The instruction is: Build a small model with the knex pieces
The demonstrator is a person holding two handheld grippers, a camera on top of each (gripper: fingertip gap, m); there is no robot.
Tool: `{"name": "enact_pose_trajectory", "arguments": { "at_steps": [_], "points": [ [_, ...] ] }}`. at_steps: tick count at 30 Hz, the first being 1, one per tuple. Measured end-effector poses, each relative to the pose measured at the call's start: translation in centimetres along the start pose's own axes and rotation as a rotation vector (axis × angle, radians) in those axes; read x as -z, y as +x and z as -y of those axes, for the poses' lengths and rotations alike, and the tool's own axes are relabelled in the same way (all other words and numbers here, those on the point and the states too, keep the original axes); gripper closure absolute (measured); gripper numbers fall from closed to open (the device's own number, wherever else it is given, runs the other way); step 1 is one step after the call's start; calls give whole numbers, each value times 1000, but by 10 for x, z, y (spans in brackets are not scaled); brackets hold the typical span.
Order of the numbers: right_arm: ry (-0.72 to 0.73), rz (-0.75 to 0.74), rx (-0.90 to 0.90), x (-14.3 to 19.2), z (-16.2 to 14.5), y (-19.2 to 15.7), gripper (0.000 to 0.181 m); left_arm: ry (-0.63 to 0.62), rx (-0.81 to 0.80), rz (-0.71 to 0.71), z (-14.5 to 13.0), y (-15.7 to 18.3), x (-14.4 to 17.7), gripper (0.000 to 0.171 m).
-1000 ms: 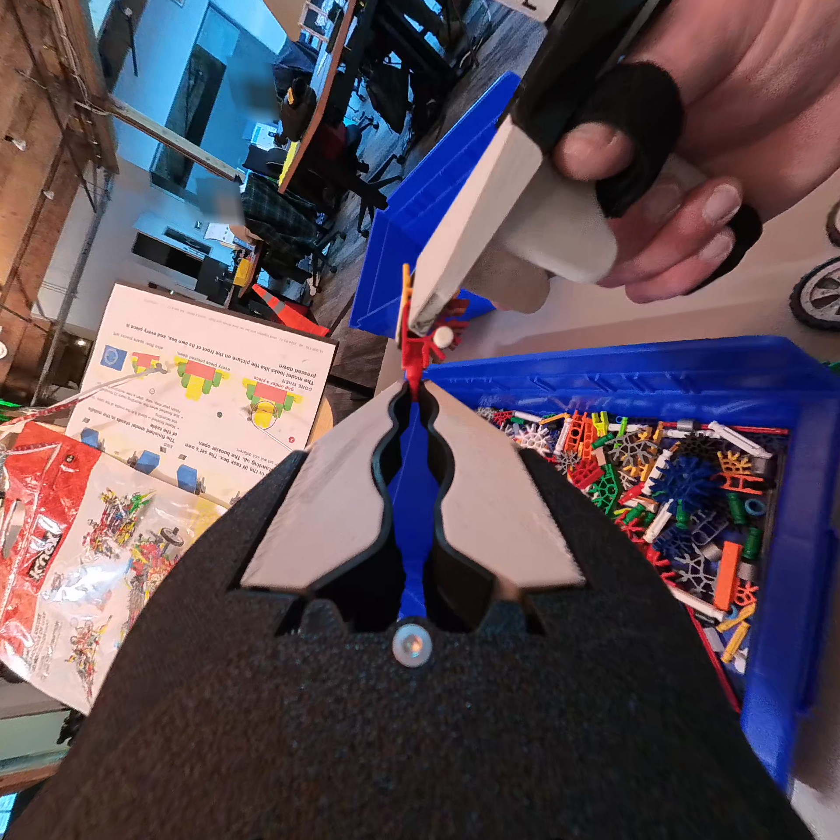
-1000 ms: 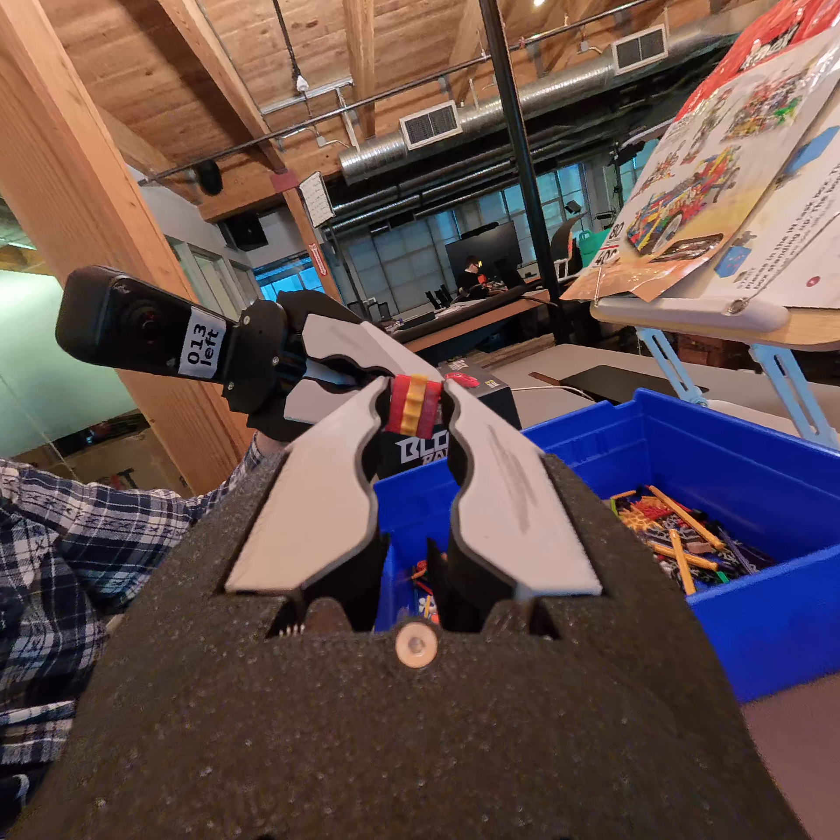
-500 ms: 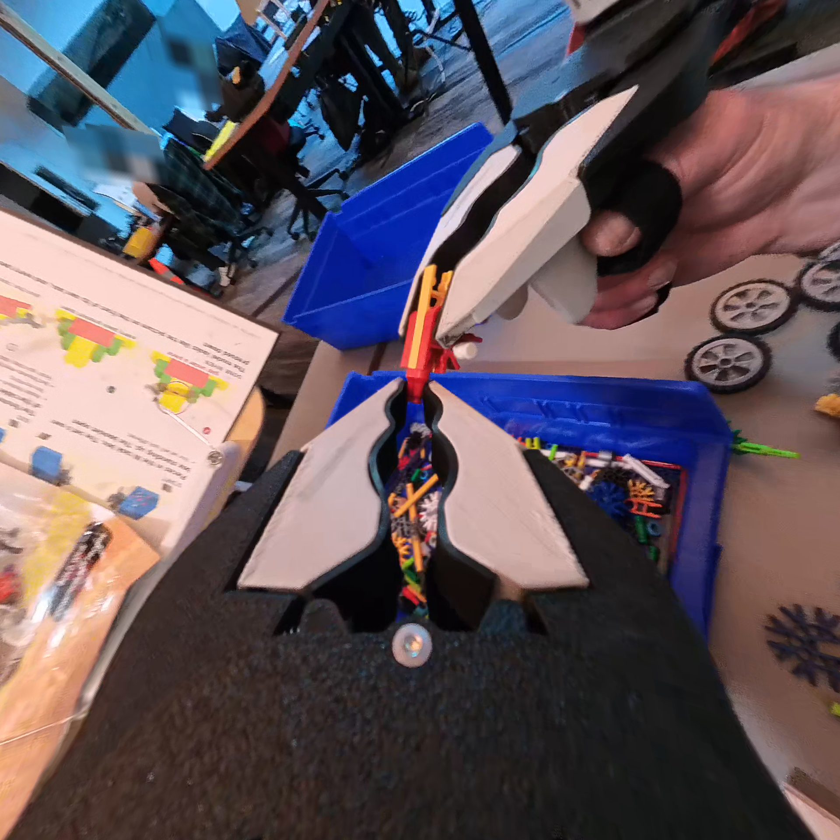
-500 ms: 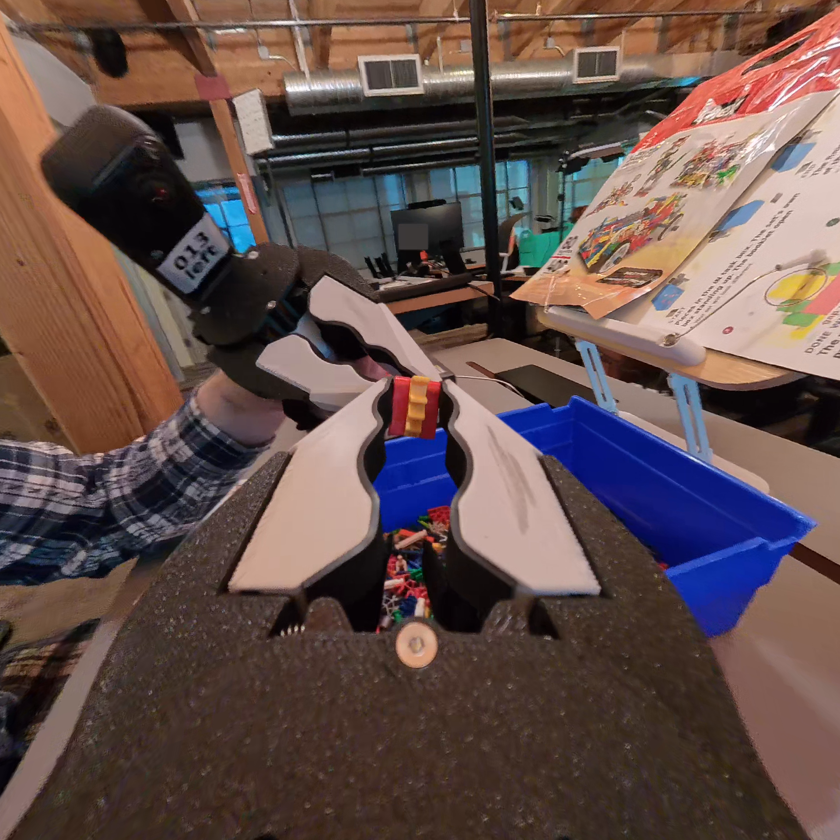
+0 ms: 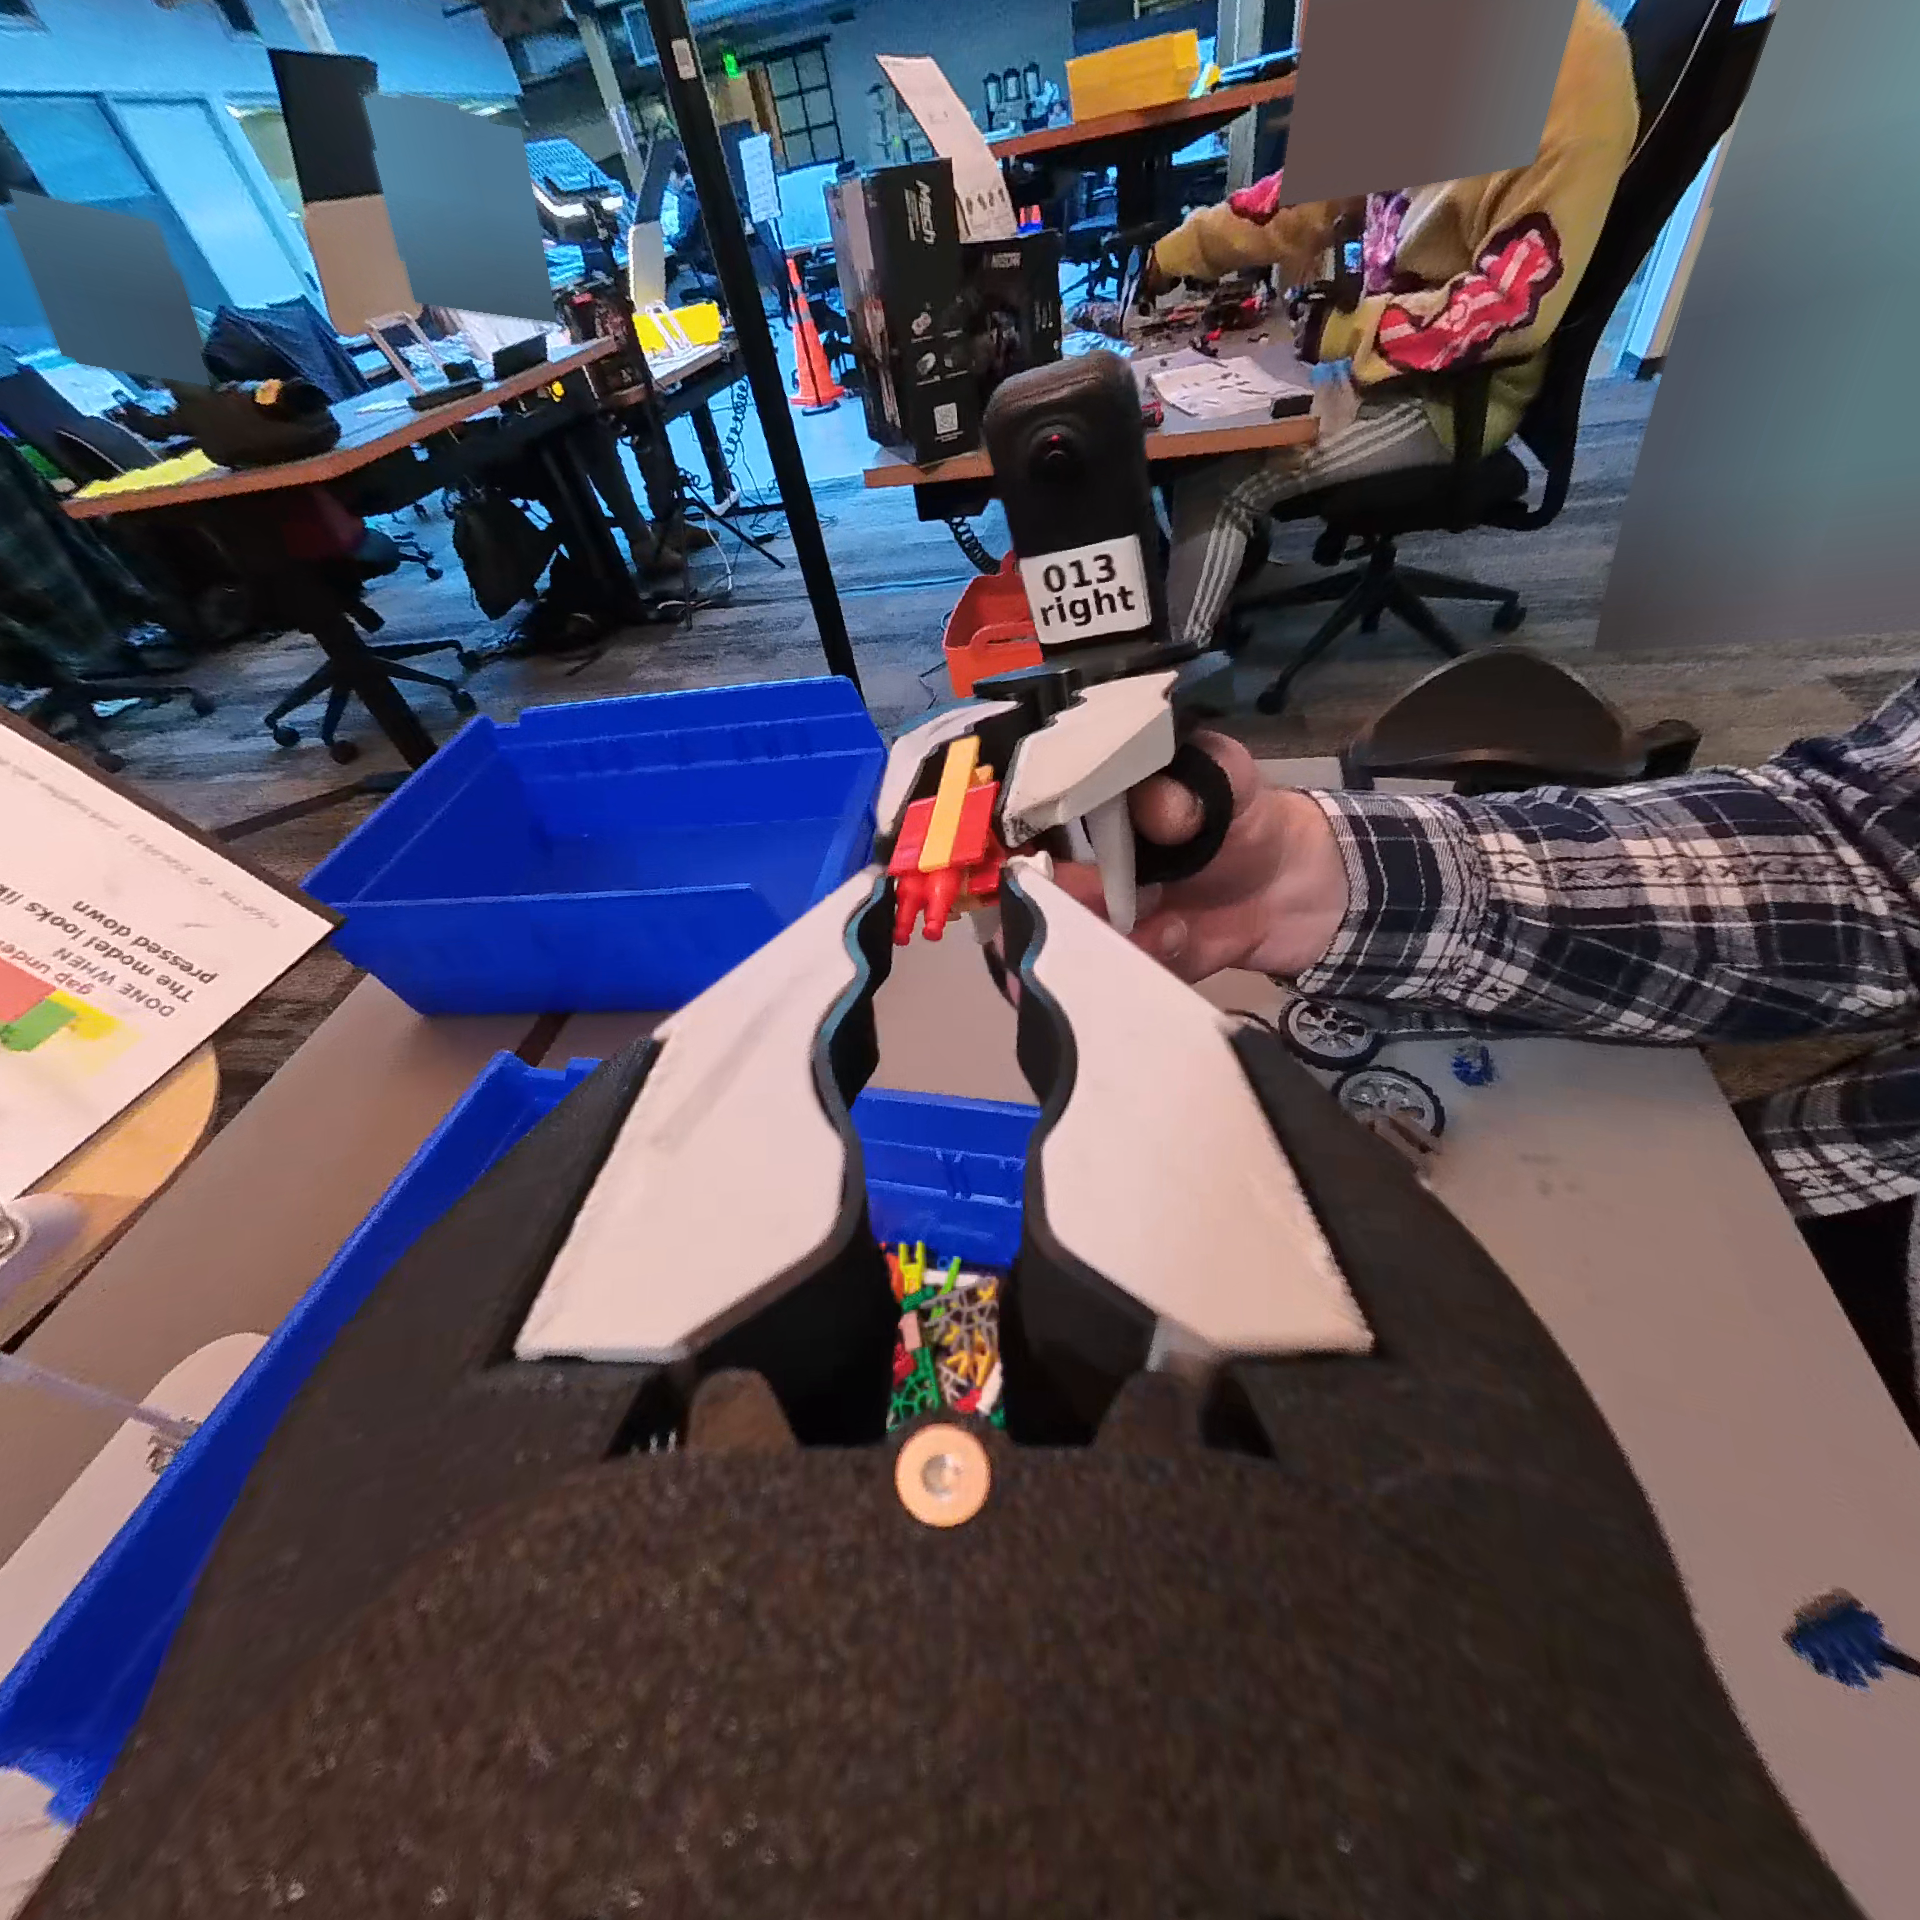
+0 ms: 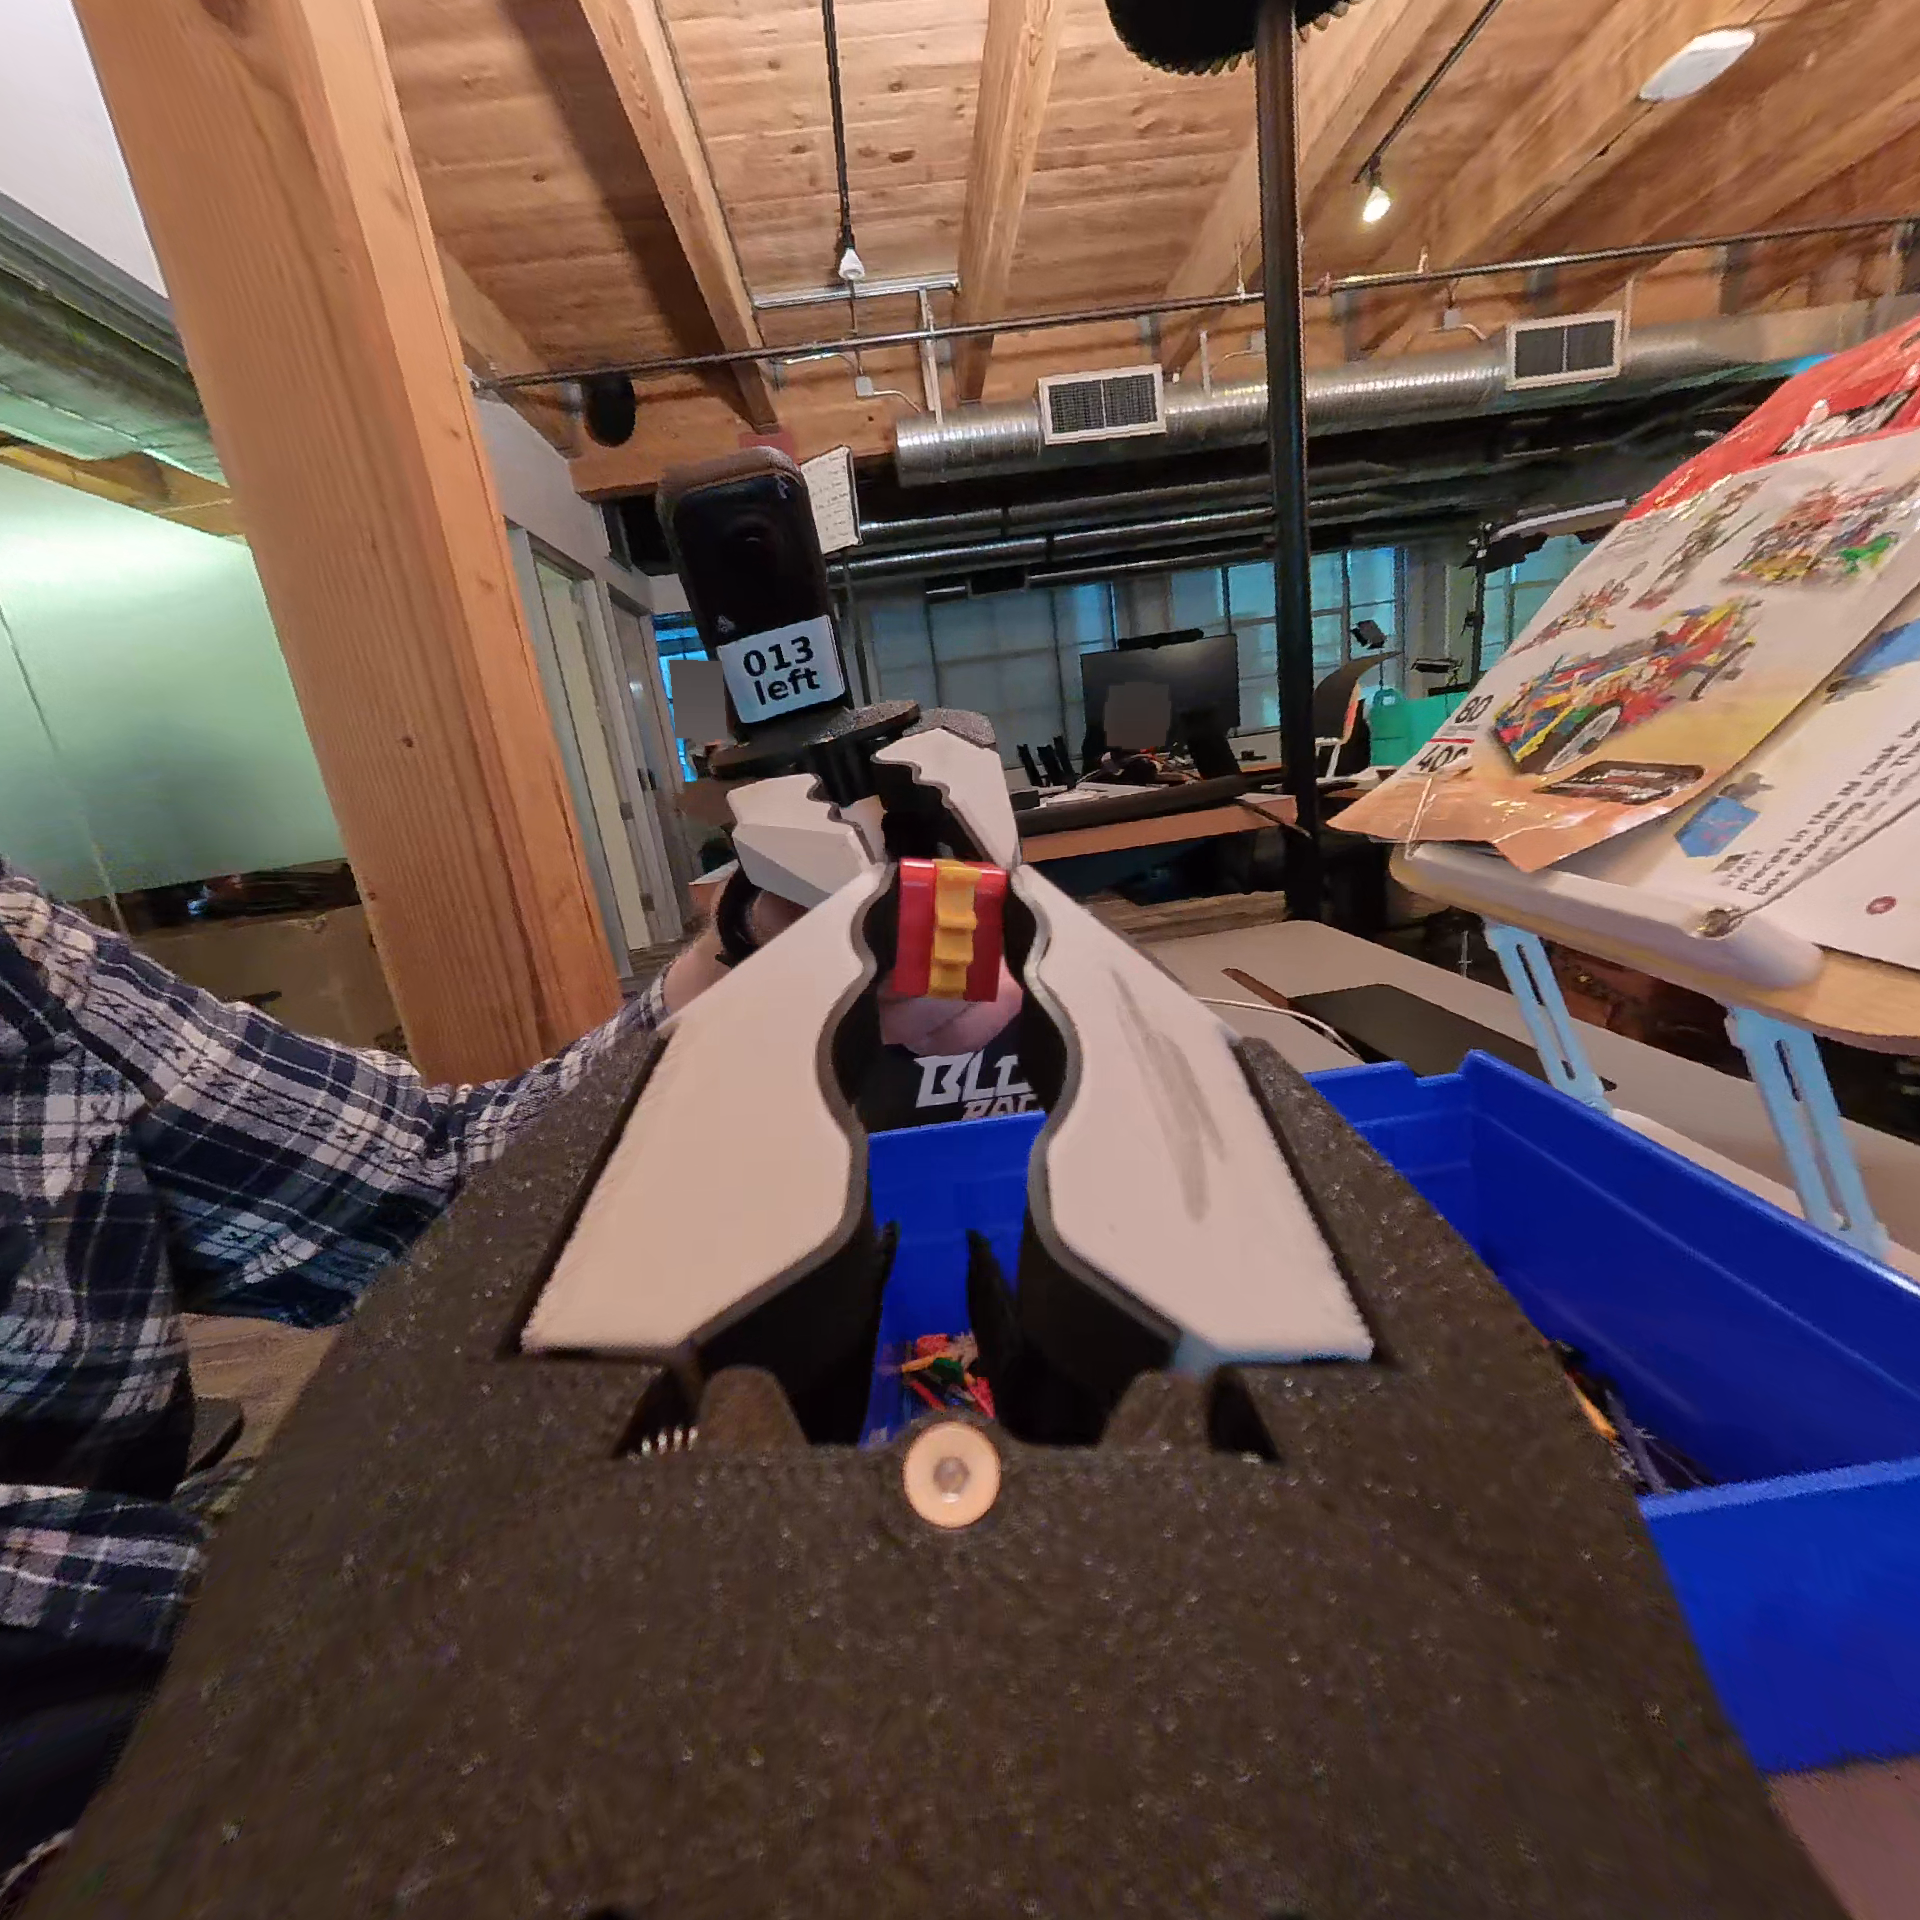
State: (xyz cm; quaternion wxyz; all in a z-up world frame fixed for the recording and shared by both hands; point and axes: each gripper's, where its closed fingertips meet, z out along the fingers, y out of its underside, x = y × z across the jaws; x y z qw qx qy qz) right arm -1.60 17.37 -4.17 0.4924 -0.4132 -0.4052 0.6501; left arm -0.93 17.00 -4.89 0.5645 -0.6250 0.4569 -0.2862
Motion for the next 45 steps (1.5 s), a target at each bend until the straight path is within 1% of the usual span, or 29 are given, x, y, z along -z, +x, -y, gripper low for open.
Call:
{"name": "enact_pose_trajectory", "arguments": {
  "at_steps": [3,6,9,15,17,19,21,27,30,31,32,34,38,39,42,45],
  "points": [
    [-21,-20,51,0,0,-1,163,4,14,-9,0,1,0,154],
    [-3,4,50,1,2,-4,163,14,-4,-12,3,3,0,153],
    [15,-6,75,2,4,-4,163,3,-57,42,6,1,-1,153],
    [-14,-89,146,4,2,6,163,-66,-174,170,1,-9,-3,155],
    [-14,-107,153,5,2,9,163,-83,-206,196,-1,-10,-5,155],
    [-13,-122,158,5,2,11,163,-93,-248,216,-1,-10,-4,161],
    [-11,-126,161,5,2,12,163,-111,-259,224,-1,-10,-5,161],
    [-28,-147,179,4,-2,15,163,-153,-224,214,-10,-13,-5,160],
    [-21,-124,181,4,0,10,163,-215,-176,144,-24,-7,-9,162],
    [-22,-121,182,4,0,10,163,-207,-189,153,-25,-9,-10,165],
    [-19,-119,179,4,1,9,163,-172,-199,170,-20,-11,-10,166],
    [-4,-107,165,6,5,8,163,-133,-158,138,-16,-8,-12,167],
    [-13,-122,149,5,2,12,163,-149,-162,135,-22,-11,-12,165],
    [0,-118,133,5,2,12,163,-141,-146,119,-21,-9,-12,162],
    [35,-107,103,6,6,13,163,-101,-79,77,-17,-6,-12,158],
    [41,-103,103,6,7,12,163,-63,-53,66,-14,-7,-11,162]
  ]
}}
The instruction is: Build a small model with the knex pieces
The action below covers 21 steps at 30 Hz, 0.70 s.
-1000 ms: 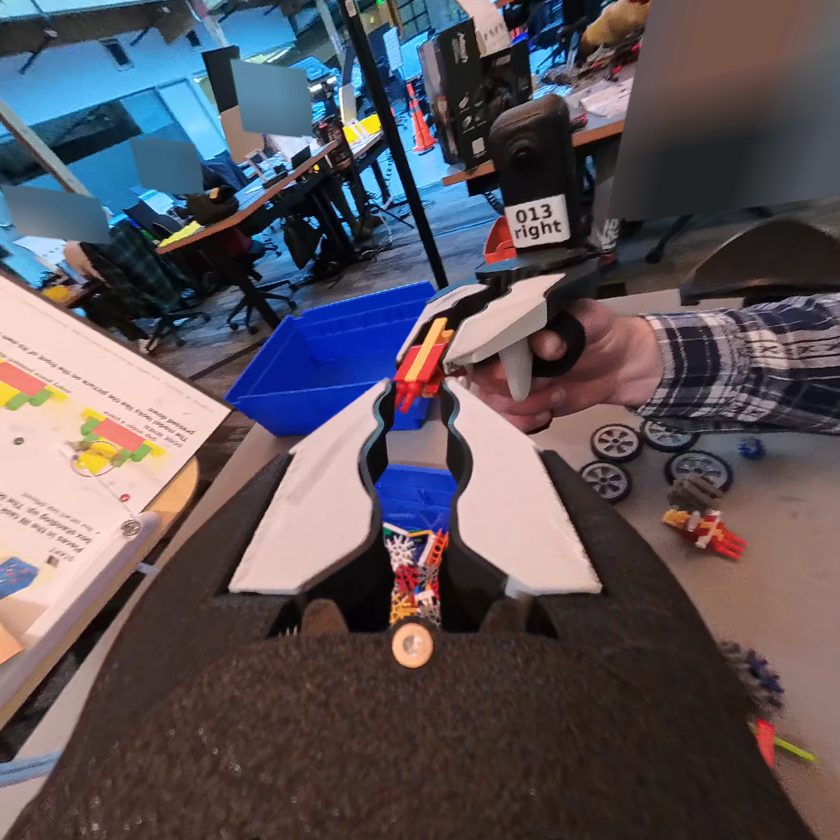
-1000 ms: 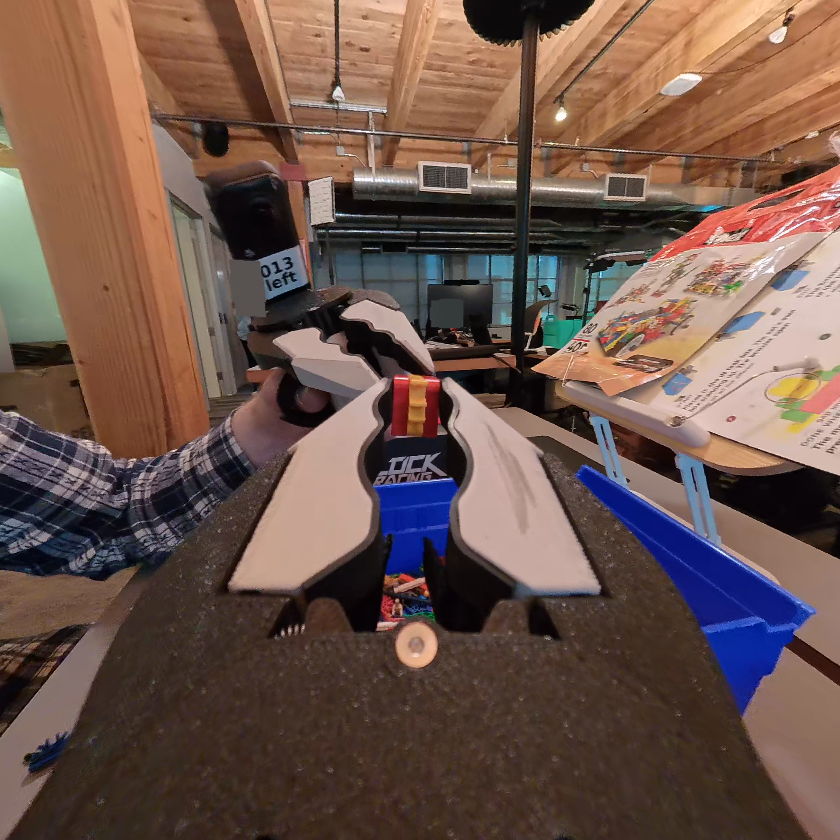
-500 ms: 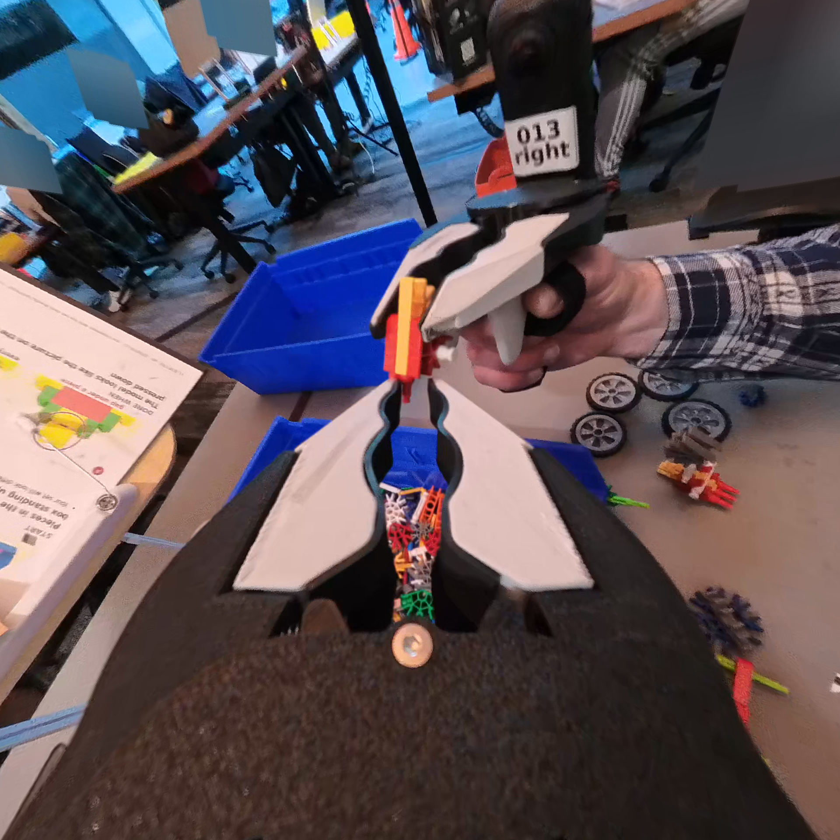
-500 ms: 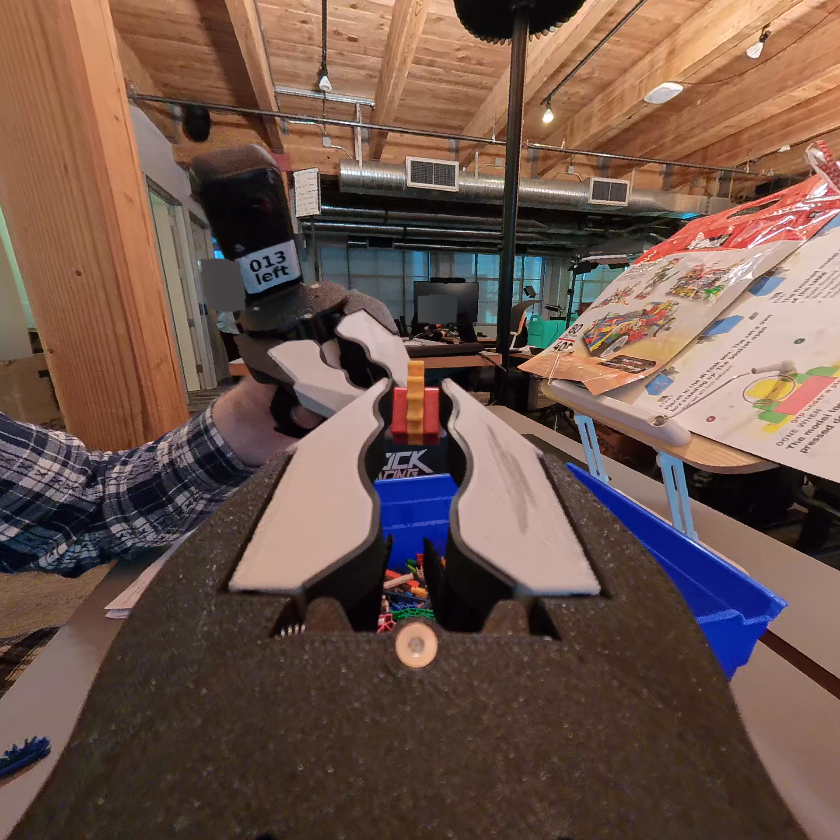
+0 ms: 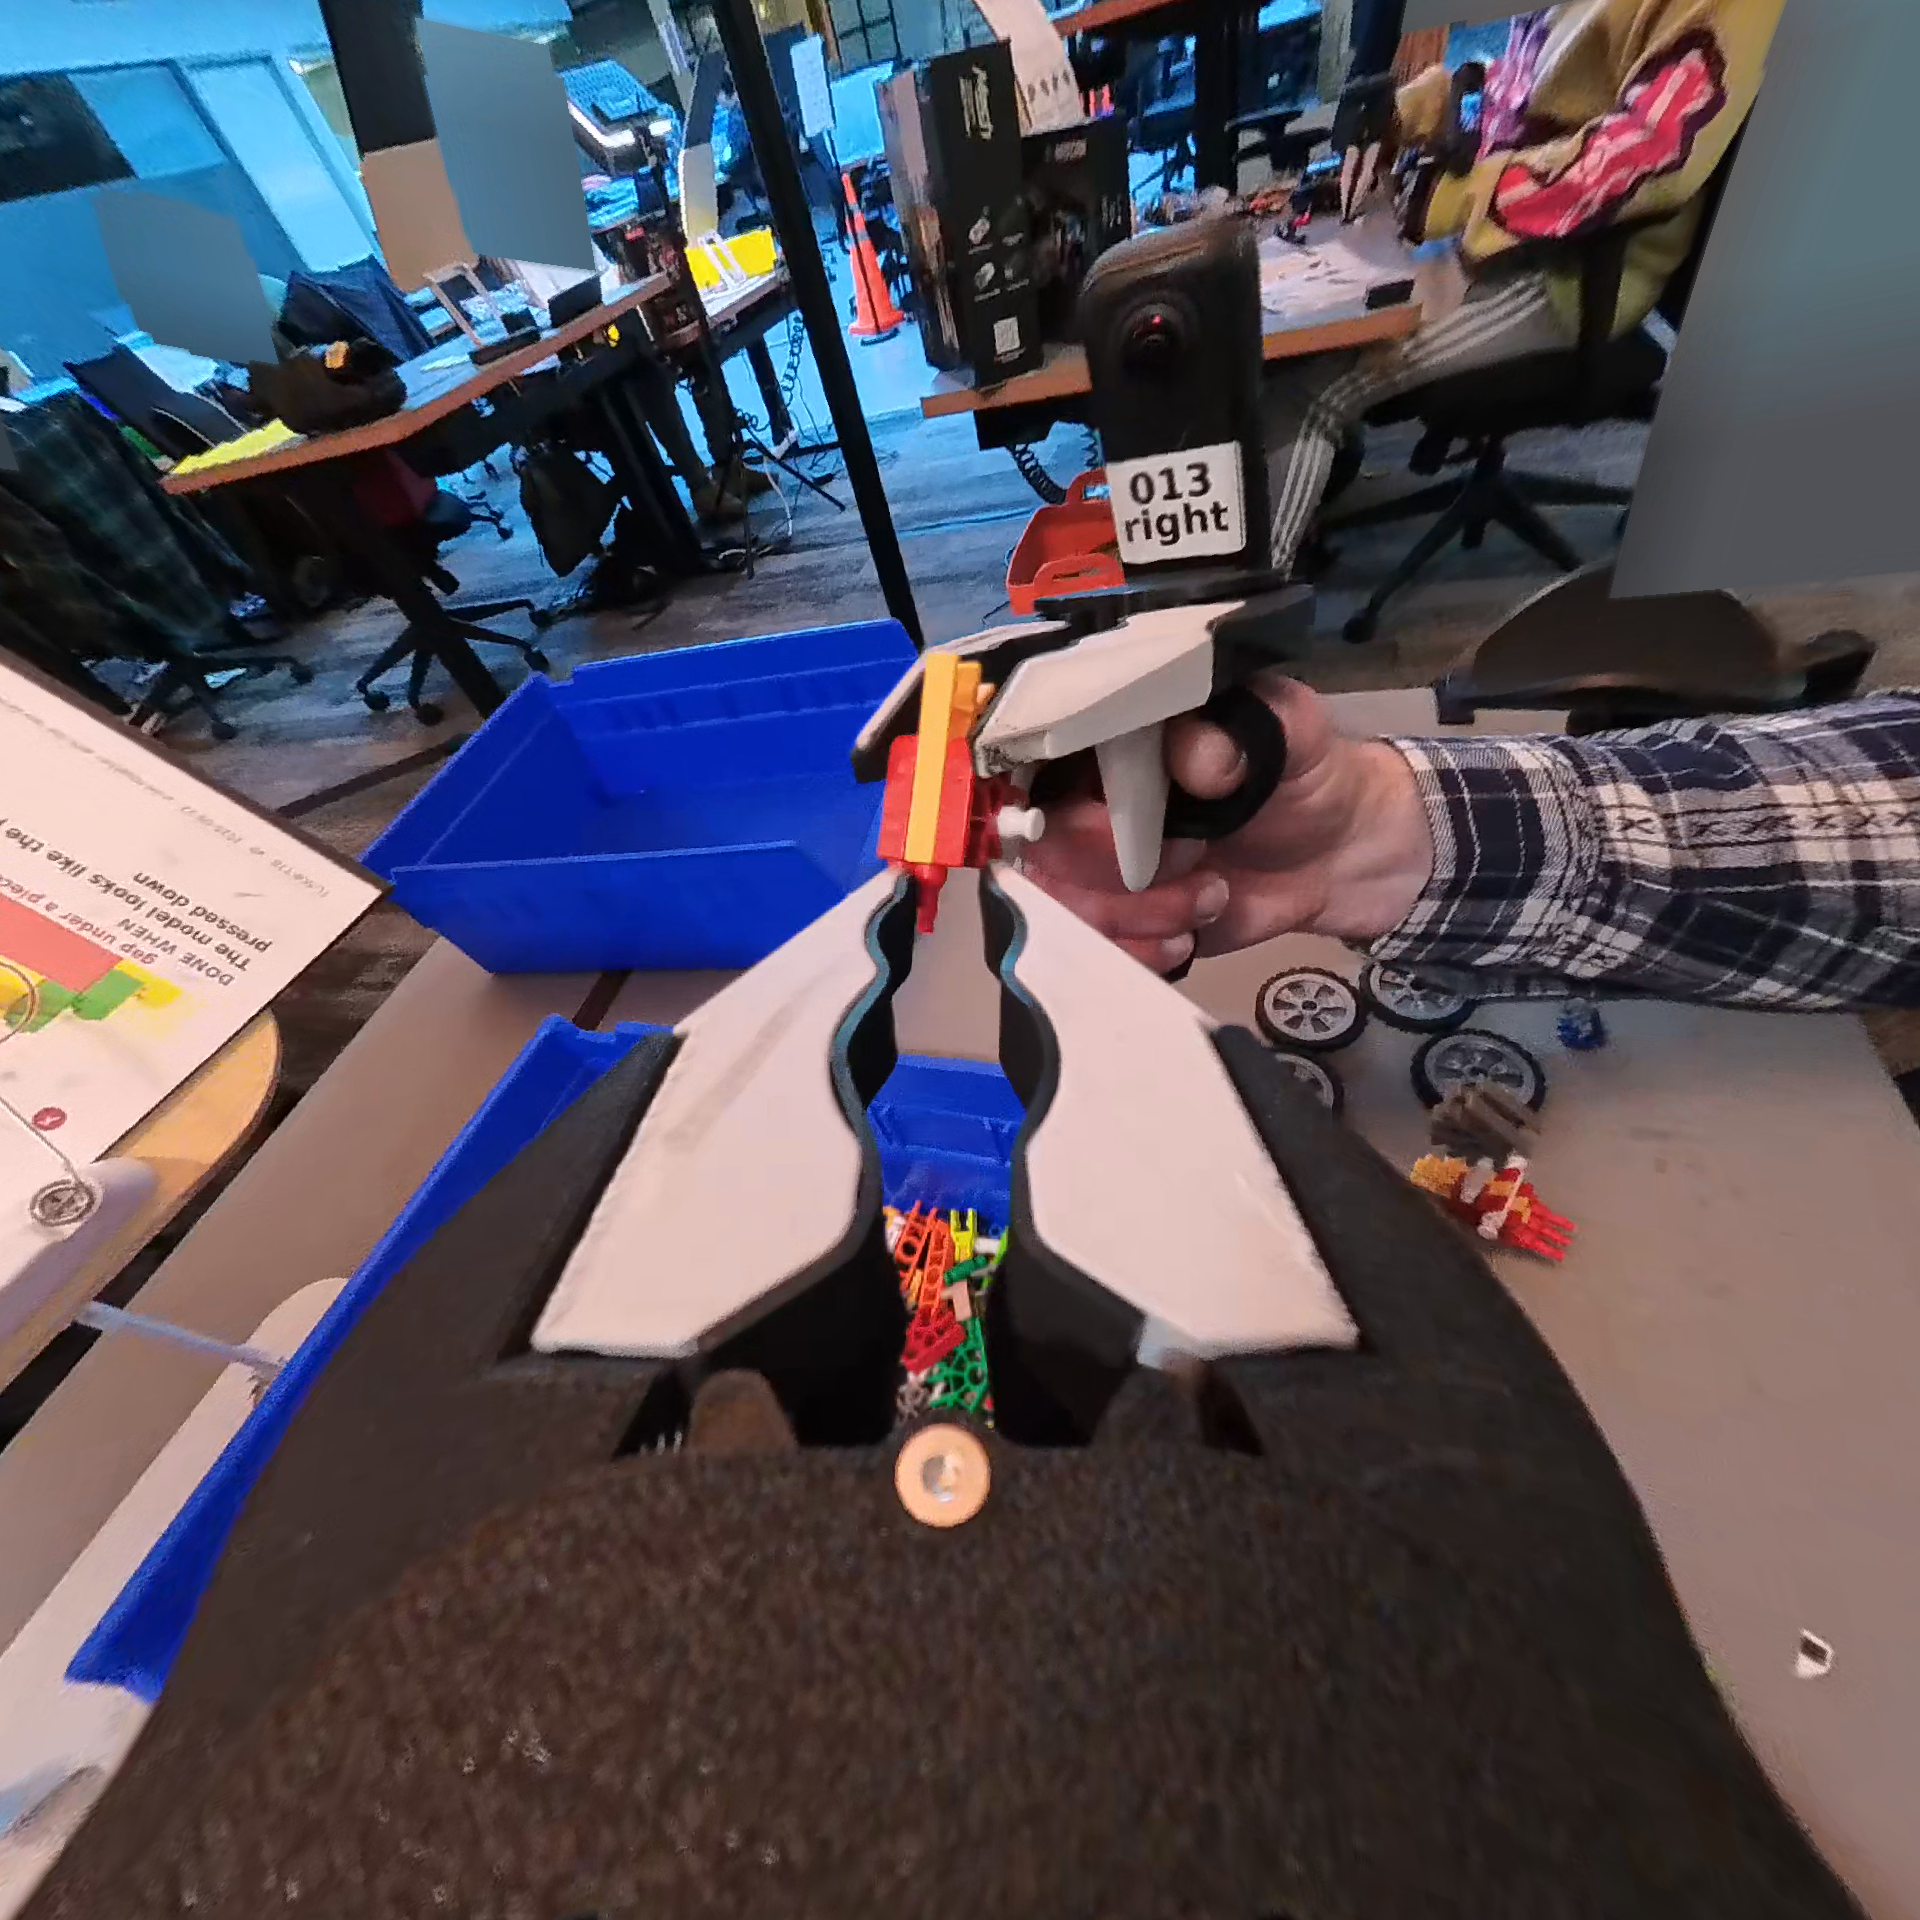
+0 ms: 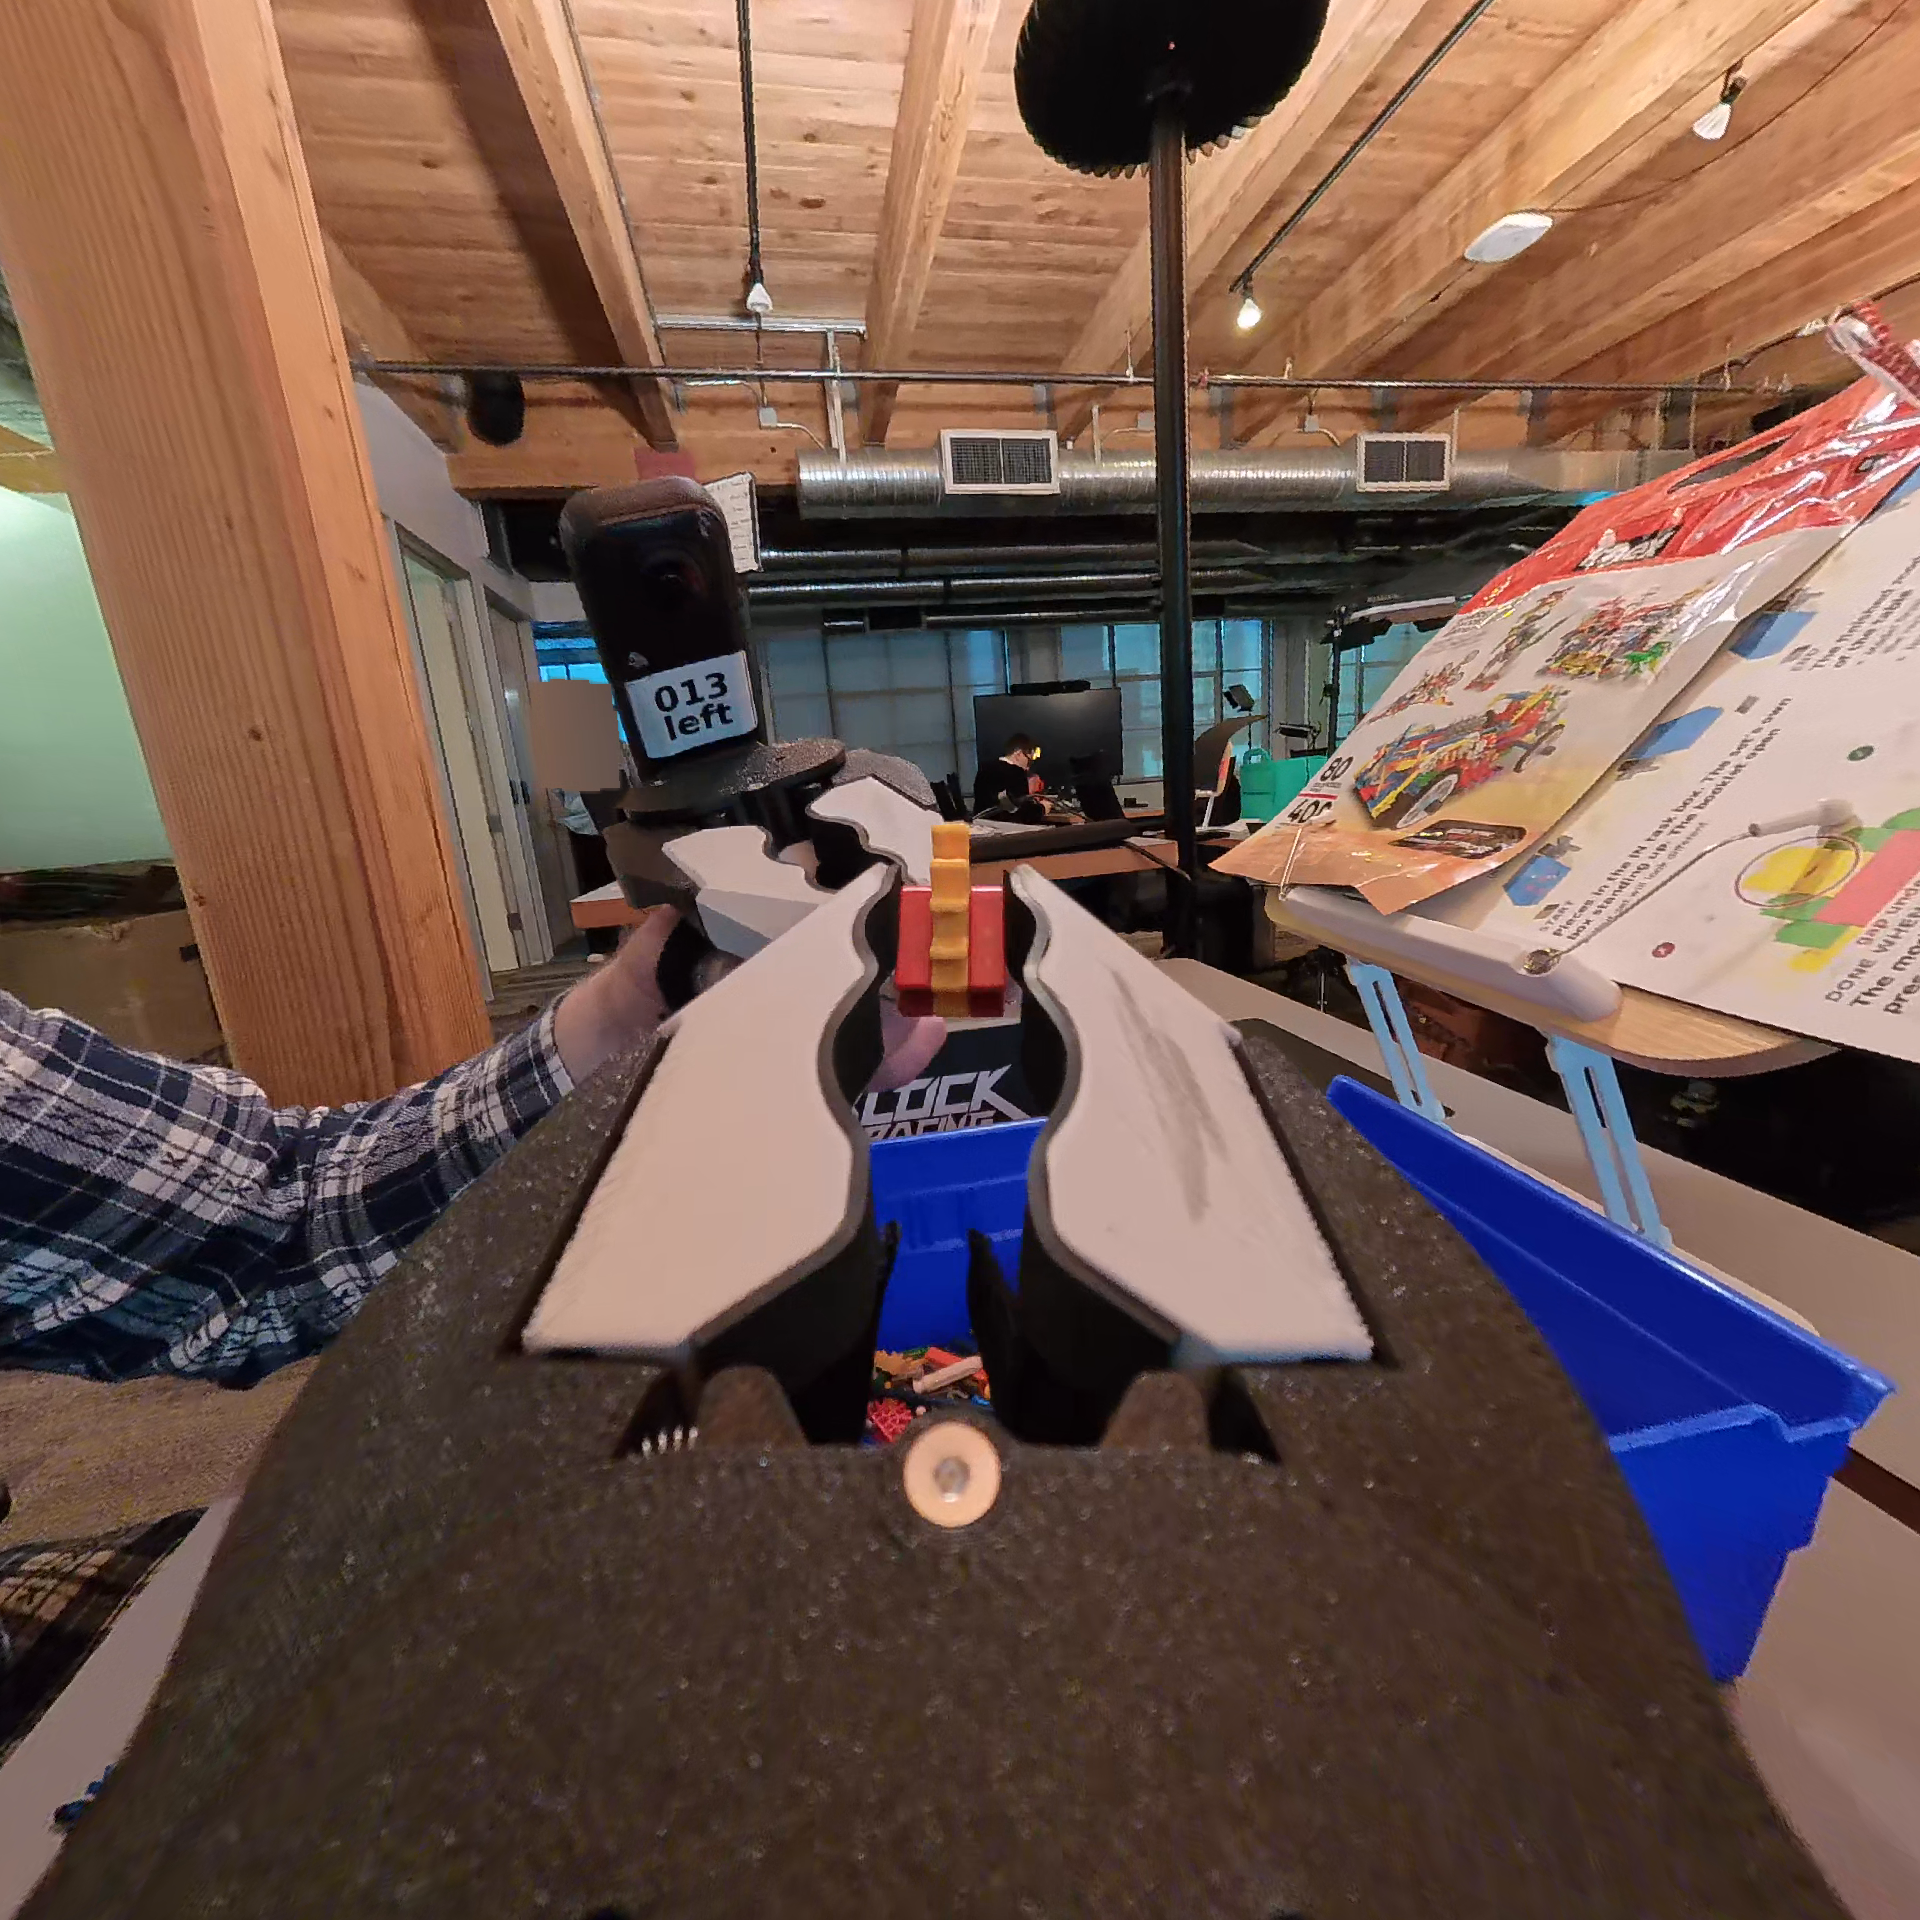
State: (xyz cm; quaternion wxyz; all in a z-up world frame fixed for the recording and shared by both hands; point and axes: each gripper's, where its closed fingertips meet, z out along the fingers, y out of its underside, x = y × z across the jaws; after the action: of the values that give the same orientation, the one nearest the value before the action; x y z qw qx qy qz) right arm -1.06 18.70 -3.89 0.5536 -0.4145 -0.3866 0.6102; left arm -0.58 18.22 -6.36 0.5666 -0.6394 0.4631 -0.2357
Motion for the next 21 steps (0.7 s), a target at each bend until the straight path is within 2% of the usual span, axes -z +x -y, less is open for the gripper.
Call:
{"name": "enact_pose_trajectory", "arguments": {
  "at_steps": [10,15,18,21],
  "points": [
    [5,-31,30,1,2,3,163,12,43,12,0,-2,-6,161],
    [-20,-72,67,0,-1,7,163,-39,1,53,-6,-5,-6,163],
    [-25,-83,77,-1,-2,7,163,-83,-45,101,-9,-8,-5,171],
    [-21,-97,85,0,0,9,163,-63,-18,42,-8,1,-9,171]
  ]
}}
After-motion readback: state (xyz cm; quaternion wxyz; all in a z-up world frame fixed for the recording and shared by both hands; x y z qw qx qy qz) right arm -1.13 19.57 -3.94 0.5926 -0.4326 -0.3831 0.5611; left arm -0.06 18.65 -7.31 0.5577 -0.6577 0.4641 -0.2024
